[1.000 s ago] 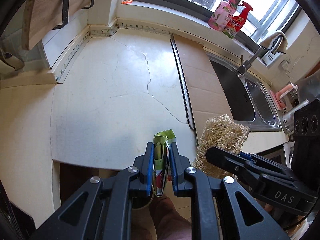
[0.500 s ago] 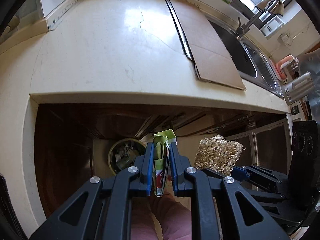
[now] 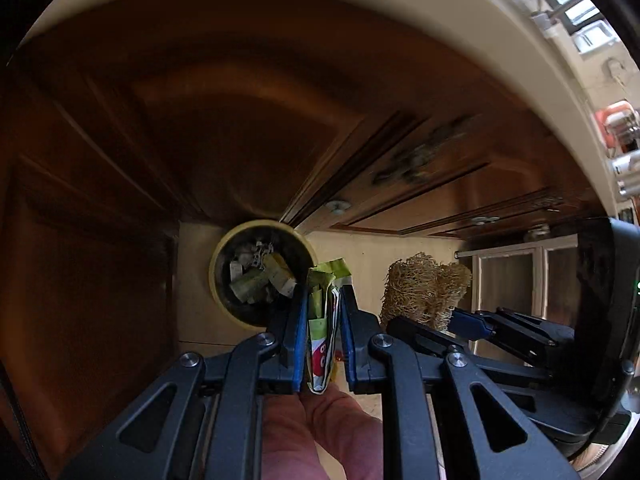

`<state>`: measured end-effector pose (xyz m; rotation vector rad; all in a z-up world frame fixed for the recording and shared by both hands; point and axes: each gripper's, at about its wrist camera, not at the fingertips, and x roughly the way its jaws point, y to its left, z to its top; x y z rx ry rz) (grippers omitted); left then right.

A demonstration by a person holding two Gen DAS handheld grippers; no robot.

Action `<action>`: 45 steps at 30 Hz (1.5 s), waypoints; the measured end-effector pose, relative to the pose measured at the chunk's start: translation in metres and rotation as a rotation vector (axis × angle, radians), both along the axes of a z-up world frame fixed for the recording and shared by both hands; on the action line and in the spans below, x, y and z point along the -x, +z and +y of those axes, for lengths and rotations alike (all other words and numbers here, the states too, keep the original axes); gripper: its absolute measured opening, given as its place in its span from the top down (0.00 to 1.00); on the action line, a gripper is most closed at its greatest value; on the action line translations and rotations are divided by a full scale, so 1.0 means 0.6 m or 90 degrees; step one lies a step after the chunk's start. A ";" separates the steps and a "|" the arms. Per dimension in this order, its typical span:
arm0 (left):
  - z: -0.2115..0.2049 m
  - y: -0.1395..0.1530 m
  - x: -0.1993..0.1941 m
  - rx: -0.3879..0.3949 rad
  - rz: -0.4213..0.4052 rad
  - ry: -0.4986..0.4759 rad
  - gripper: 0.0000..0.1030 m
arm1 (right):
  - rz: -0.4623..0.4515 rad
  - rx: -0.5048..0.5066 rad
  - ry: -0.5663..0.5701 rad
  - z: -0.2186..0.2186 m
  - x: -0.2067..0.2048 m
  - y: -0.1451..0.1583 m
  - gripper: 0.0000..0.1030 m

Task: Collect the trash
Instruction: 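Carry the green packet and loofah down over the black trash bin, then open both grippers to drop the packet and loofah into the bin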

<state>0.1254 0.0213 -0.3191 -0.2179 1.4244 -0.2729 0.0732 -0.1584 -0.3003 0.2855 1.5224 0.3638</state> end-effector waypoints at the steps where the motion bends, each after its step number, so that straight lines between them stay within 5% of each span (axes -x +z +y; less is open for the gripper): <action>1: 0.003 -0.025 0.002 0.000 0.001 0.005 0.87 | 0.004 0.003 0.005 0.002 0.000 -0.027 0.64; 12: 0.024 -0.268 0.015 -0.015 0.011 0.026 0.87 | 0.021 0.018 0.026 0.038 -0.006 -0.278 0.61; 19: 0.045 -0.381 0.011 -0.016 0.027 0.038 0.85 | 0.024 0.027 0.022 0.056 -0.012 -0.386 0.60; 21: 0.045 -0.400 0.009 -0.018 0.025 0.037 0.80 | 0.023 0.032 0.021 0.058 -0.014 -0.403 0.58; 23: 0.043 -0.417 0.008 -0.017 0.024 0.038 0.65 | 0.027 0.046 0.022 0.060 -0.016 -0.421 0.48; 27: 0.050 -0.434 0.006 -0.019 0.020 0.049 0.37 | 0.030 0.057 0.026 0.060 -0.018 -0.445 0.43; 36: 0.050 -0.430 0.012 -0.031 0.025 0.046 0.34 | 0.024 0.062 0.017 0.051 0.003 -0.447 0.41; 45: 0.045 -0.367 0.030 -0.045 0.027 0.031 0.31 | 0.013 0.061 0.005 0.049 0.020 -0.381 0.41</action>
